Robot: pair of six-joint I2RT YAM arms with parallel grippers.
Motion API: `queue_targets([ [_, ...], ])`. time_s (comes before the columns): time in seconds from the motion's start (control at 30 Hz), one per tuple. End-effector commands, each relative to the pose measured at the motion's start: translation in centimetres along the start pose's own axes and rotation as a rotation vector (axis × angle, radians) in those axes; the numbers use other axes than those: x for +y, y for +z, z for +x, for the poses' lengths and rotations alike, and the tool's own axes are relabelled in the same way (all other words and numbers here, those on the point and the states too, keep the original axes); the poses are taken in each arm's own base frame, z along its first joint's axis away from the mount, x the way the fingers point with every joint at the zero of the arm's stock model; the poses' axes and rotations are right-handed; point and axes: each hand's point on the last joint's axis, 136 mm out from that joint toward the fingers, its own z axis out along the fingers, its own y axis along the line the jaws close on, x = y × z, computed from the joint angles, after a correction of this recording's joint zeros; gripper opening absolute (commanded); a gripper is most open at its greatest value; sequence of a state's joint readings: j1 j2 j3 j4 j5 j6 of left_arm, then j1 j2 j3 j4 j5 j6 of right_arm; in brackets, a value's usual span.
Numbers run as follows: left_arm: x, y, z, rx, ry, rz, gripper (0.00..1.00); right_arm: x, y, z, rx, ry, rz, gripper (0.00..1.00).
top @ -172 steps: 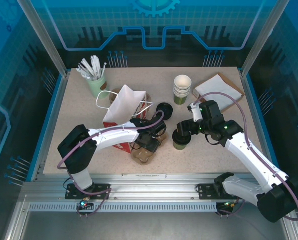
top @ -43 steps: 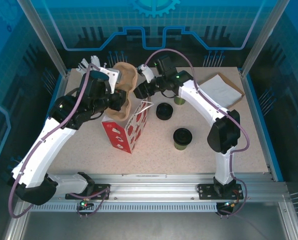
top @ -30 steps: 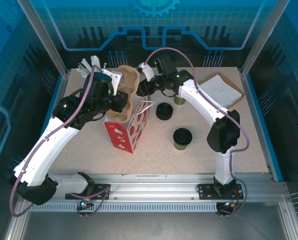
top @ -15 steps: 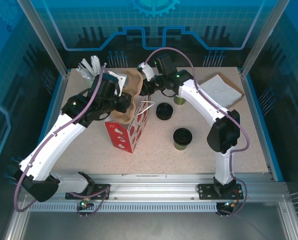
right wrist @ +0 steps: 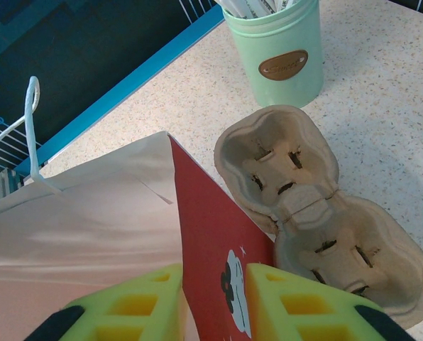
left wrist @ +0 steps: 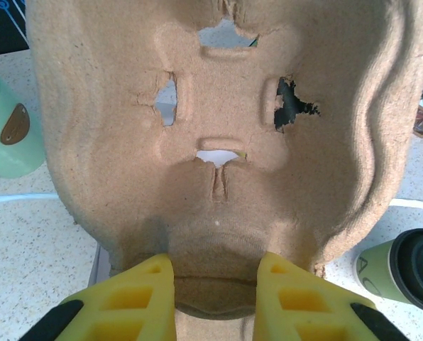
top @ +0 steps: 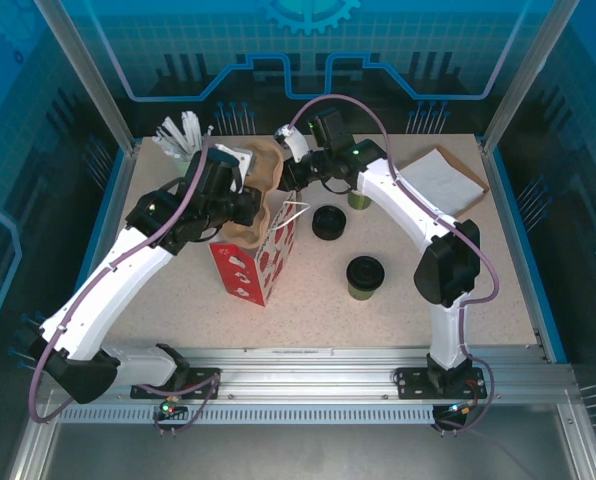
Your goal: Pack the takeout coffee
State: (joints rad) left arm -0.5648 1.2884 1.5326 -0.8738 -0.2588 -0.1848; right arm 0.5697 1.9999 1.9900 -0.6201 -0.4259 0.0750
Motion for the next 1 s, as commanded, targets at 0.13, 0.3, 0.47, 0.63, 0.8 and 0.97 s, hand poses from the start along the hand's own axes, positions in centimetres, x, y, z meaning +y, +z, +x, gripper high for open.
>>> queue_targets([
  [0.13,1.4,0.0,0.7,0.000,-0.016,-0.056,0.25,0.2,0.0,0.1,0.002,0.014,0.013,0.28],
  [0.3,1.5,0.1,1.4,0.021,-0.014,-0.059,0.25,0.1,-0.2,-0.3,-0.012,0.041,0.023,0.27],
  [0.47,1.6,0.0,2.0,0.039,-0.011,-0.058,0.25,-0.5,-0.1,-0.4,-0.015,0.075,0.043,0.25],
  [0.63,1.6,0.3,2.7,0.066,-0.003,-0.058,0.25,-0.8,-0.3,-0.4,-0.018,0.092,0.048,0.25],
  [0.8,2.0,0.3,3.0,0.079,0.011,-0.078,0.26,-0.7,-0.5,-0.4,-0.018,0.092,0.045,0.25],
  [0.97,2.2,-0.1,2.7,0.068,0.002,-0.087,0.25,-0.7,-0.4,-0.2,-0.013,0.091,0.043,0.24],
])
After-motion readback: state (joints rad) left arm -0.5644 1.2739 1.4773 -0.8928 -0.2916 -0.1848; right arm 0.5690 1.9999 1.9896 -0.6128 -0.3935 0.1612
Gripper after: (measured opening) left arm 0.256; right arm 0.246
